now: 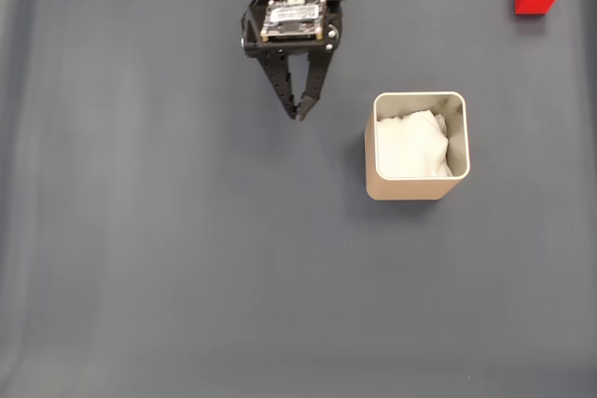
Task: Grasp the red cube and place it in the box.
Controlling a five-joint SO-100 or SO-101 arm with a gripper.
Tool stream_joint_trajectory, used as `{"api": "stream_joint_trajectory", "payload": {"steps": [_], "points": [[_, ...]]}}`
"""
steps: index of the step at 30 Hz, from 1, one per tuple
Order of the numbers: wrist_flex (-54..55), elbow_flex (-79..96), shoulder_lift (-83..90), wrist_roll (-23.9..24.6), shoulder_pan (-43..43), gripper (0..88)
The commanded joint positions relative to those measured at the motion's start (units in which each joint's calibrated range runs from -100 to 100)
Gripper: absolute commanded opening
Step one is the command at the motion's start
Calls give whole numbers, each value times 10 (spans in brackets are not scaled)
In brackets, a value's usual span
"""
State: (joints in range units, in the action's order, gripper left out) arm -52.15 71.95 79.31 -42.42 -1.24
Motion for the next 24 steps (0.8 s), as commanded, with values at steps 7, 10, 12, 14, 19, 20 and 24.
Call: {"api": "stream_joint_trajectory", "payload": {"steps": [7,10,12,14,19,20,24], "points": [[-80,-194,-90,-22,-62,2],[-106,-231,-102,-37,-85,2],[-121,-247,-105,-46,-102,2],[-133,-259,-105,-52,-121,2],[-158,-287,-98,-55,-182,2],[-163,-293,-96,-56,-196,2],[-181,-311,-85,-63,-254,2]]}}
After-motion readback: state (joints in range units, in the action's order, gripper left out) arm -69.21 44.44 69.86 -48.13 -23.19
